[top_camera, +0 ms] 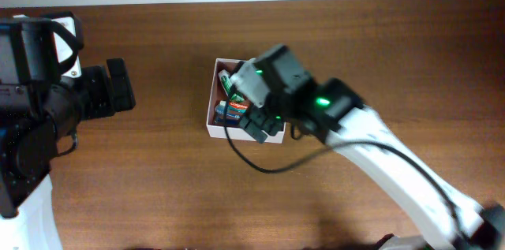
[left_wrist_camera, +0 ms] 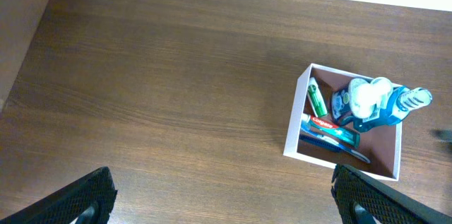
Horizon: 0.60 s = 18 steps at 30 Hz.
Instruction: Pack container
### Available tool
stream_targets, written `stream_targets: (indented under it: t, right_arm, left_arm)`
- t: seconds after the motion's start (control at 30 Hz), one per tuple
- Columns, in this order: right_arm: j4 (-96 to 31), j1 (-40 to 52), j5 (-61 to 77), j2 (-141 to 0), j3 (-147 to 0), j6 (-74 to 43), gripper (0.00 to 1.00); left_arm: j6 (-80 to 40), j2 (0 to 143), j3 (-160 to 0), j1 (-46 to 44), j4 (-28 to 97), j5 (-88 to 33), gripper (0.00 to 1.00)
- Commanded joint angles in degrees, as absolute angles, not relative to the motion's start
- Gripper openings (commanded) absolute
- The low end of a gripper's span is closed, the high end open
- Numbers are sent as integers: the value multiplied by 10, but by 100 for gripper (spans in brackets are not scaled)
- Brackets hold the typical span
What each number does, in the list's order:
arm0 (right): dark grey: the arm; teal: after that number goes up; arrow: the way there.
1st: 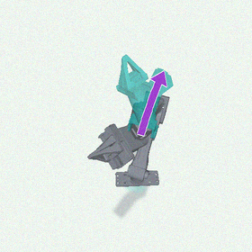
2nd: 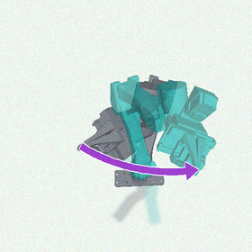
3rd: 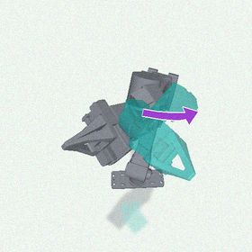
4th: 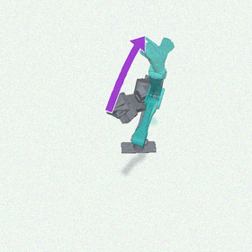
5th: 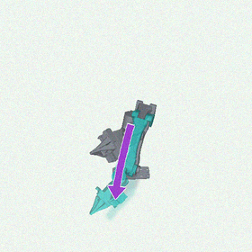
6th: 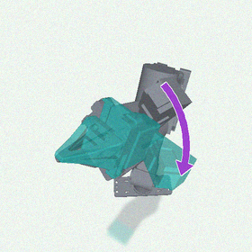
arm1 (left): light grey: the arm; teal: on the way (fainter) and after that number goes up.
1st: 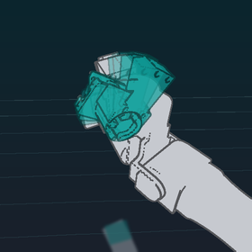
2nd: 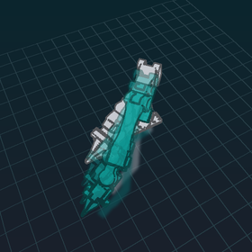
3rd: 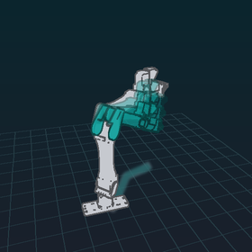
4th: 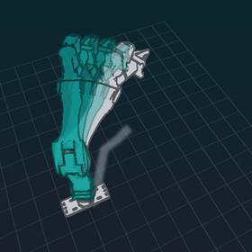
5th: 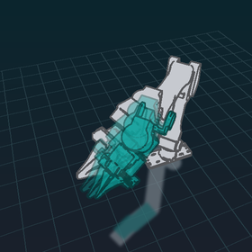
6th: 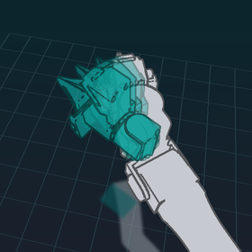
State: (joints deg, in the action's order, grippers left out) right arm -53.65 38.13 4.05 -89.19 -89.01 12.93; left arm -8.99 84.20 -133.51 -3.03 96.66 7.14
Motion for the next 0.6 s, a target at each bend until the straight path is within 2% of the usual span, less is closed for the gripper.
stream_targets:
  t: [0.0, 0.3, 0.57]
  right_arm:
    - [-545, 383, 69, -824, -911, -37, 99]
    - [-602, 347, -27, -723, -911, 4, 99]
    - [-657, 207, -35, -608, -910, 13, 99]
  left_arm:
    - [-89, 835, -1339, -28, 967, 76, 99]
    - [-89, 835, -1339, -28, 967, 76, 99]
    - [-89, 835, -1339, -28, 967, 76, 99]
